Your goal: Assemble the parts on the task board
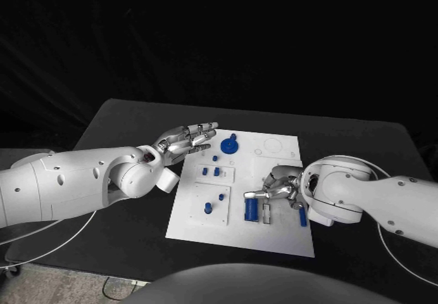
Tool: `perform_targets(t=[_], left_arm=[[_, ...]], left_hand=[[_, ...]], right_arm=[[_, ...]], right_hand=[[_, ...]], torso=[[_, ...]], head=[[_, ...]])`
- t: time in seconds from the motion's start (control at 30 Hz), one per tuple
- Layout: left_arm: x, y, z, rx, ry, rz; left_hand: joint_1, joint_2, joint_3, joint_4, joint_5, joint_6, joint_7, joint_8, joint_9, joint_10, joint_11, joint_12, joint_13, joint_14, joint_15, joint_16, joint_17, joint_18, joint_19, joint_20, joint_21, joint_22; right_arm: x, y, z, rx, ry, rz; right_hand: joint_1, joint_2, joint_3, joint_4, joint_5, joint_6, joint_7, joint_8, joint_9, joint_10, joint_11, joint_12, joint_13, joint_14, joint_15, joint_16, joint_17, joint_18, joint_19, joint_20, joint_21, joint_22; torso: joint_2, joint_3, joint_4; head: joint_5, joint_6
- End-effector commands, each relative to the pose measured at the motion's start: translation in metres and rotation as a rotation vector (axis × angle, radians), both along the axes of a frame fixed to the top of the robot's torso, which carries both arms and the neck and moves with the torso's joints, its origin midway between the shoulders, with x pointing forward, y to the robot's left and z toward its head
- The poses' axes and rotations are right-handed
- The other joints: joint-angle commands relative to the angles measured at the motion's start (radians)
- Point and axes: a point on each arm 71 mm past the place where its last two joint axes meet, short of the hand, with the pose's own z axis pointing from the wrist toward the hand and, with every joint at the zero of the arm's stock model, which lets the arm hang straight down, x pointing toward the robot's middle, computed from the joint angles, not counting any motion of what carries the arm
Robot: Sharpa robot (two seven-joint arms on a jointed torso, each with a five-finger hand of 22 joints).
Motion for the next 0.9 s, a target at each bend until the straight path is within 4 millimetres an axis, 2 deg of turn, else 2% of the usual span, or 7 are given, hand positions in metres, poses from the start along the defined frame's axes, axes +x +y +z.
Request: perform_targets(t=[0.03, 0.2, 0.3, 0.47, 0.77, 0.83, 0.9], left_arm=[[-0.001, -0.001, 0.001, -0.017, -0.002, -0.019], [-0.001, 0.001, 0.001, -0.019, -0.007, -0.014], [-0.001, 0.001, 0.001, -0.020, -0.009, -0.014], [-0.001, 0.001, 0.001, -0.022, -0.011, -0.014], [-0.002, 0.002, 0.001, -0.023, -0.010, -0.014], [-0.002, 0.002, 0.001, -0.023, -0.009, -0.014], [-0.002, 0.003, 0.001, -0.022, -0.008, -0.013]], left_hand=[[0.010, 0.000, 0.000, -0.006, 0.004, 0.002, 0.008, 0.004, 0.001, -0.002, 0.007, 0.005, 0.001, -0.001, 0.008, 0.004, 0.001, -0.012, 0.009, 0.000, 0.006, 0.003], [0.010, 0.000, 0.000, -0.006, 0.004, 0.001, 0.008, 0.004, 0.001, -0.002, 0.008, 0.005, 0.002, -0.001, 0.008, 0.004, 0.001, -0.012, 0.011, 0.000, 0.007, 0.005], [0.010, -0.001, 0.000, -0.007, 0.005, 0.001, 0.009, 0.004, 0.001, -0.002, 0.008, 0.005, 0.002, -0.001, 0.008, 0.005, 0.001, -0.012, 0.013, 0.000, 0.007, 0.007], [0.010, -0.001, -0.001, -0.008, 0.005, 0.001, 0.009, 0.004, 0.001, -0.002, 0.009, 0.006, 0.002, 0.000, 0.008, 0.005, 0.001, -0.012, 0.014, 0.000, 0.008, 0.008], [0.011, -0.001, 0.000, -0.009, 0.007, 0.001, 0.009, 0.004, 0.001, -0.001, 0.010, 0.006, 0.002, 0.000, 0.008, 0.005, 0.001, -0.013, 0.015, 0.000, 0.009, 0.009], [0.011, -0.001, 0.000, -0.009, 0.007, 0.001, 0.009, 0.004, 0.001, -0.001, 0.010, 0.006, 0.002, 0.000, 0.008, 0.005, 0.001, -0.013, 0.015, 0.000, 0.009, 0.009], [0.011, -0.001, 0.000, -0.009, 0.007, 0.001, 0.009, 0.004, 0.001, -0.001, 0.010, 0.006, 0.002, 0.000, 0.008, 0.005, 0.001, -0.013, 0.015, 0.000, 0.009, 0.009]], right_arm=[[0.004, 0.002, 0.019, 0.086, -0.250, 0.028], [-0.003, -0.003, 0.045, 0.189, -0.538, 0.122], [-0.006, -0.007, 0.053, 0.211, -0.639, 0.171], [-0.015, -0.012, 0.055, 0.200, -0.731, 0.249], [-0.034, -0.012, 0.037, 0.194, -0.763, 0.316], [-0.038, -0.012, 0.031, 0.189, -0.759, 0.323], [-0.041, -0.011, 0.026, 0.183, -0.750, 0.327]], right_hand=[[0.067, 0.008, 0.006, -0.021, 0.050, -0.024, 0.001, 0.008, 0.012, 0.105, 0.009, 0.004, 0.263, 0.078, 0.006, 0.005, 0.126, 0.002, 0.006, 0.001, 0.017, 0.116], [0.205, 0.013, 0.017, -0.071, 0.222, -0.134, 0.024, -0.036, -0.012, 0.105, 0.015, 0.004, 0.263, 0.080, 0.011, 0.011, 0.136, -0.002, 0.012, 0.004, 0.045, 0.123], [0.252, 0.011, 0.015, -0.080, 0.255, -0.209, 0.040, -0.076, -0.047, 0.105, 0.025, 0.004, 0.263, 0.078, 0.018, 0.010, 0.133, -0.002, 0.008, 0.009, 0.037, 0.121], [0.308, 0.004, -0.002, -0.081, 0.221, -0.340, 0.054, -0.112, -0.093, 0.105, 0.036, 0.004, 0.263, 0.074, 0.027, 0.001, 0.116, 0.004, -0.008, 0.017, -0.009, 0.111], [0.389, -0.006, -0.013, -0.088, 0.203, -0.416, 0.059, -0.115, -0.171, 0.105, 0.040, 0.004, 0.263, 0.075, 0.031, 0.004, 0.124, 0.002, -0.005, 0.021, 0.004, 0.115], [0.408, -0.034, 0.029, -0.069, 0.144, -0.430, 0.059, -0.098, -0.189, 0.105, 0.042, 0.004, 0.263, 0.075, 0.032, 0.005, 0.124, 0.002, -0.002, 0.022, 0.007, 0.115], [0.407, -0.093, 0.110, -0.005, 0.102, -0.446, 0.059, -0.065, -0.212, 0.105, 0.045, 0.004, 0.263, 0.075, 0.031, 0.004, 0.123, 0.002, -0.001, 0.023, 0.007, 0.116]], torso=[[0.000, 0.0005, 0.0005], [-0.002, -0.0012, -0.0005], [-0.002, -0.0009, 0.0002], [-0.002, -0.0004, -0.0012], [0.000, 0.0006, -0.0001], [0.001, 0.0007, -0.0002], [0.000, 0.0000, -0.0004]], head=[[0.003, 0.000], [0.003, 0.000], [0.004, 0.000], [0.000, 0.000], [0.000, 0.000], [0.000, 0.000], [0.000, 0.000]])
